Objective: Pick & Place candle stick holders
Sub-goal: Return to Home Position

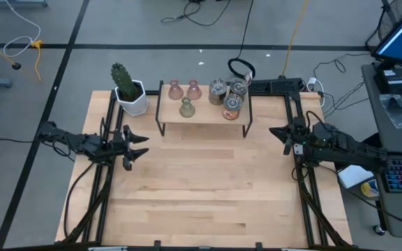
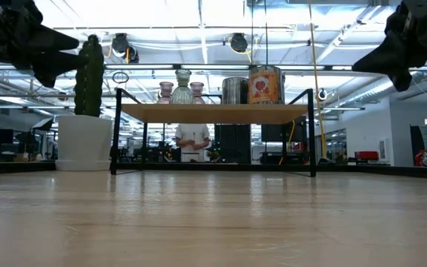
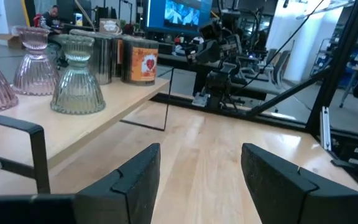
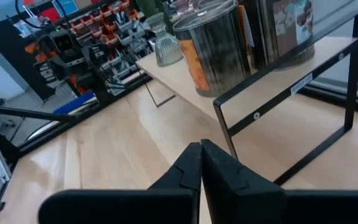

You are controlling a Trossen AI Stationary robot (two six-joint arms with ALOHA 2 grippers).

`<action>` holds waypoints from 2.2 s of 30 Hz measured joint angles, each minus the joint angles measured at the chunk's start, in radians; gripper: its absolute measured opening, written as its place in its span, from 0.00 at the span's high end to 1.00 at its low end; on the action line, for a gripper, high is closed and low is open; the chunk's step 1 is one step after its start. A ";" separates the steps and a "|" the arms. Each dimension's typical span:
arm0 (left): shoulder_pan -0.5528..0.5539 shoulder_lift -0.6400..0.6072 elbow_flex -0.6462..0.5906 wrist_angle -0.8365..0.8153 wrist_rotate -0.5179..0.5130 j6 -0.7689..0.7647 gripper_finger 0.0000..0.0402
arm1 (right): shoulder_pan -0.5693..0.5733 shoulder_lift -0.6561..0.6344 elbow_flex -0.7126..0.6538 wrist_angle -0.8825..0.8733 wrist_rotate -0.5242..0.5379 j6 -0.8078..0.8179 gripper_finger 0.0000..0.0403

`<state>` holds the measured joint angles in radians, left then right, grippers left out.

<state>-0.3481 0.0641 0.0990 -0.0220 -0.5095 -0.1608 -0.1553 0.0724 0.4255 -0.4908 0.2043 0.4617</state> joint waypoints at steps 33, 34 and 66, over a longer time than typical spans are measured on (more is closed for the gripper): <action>0.000 -0.020 -0.082 0.122 -0.004 0.025 0.44 | 0.000 -0.002 -0.268 0.267 -0.102 -0.001 1.00; 0.000 -0.020 -0.082 0.122 -0.005 0.025 0.44 | 0.000 -0.002 -0.268 0.259 -0.102 0.003 0.99; 0.000 -0.019 -0.082 0.123 -0.008 0.000 0.44 | 0.000 -0.002 -0.274 0.329 -0.179 -0.170 0.99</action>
<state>-0.3481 0.0448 0.0170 0.1009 -0.5179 -0.1604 -0.1555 0.0704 0.1520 -0.1617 0.0250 0.2913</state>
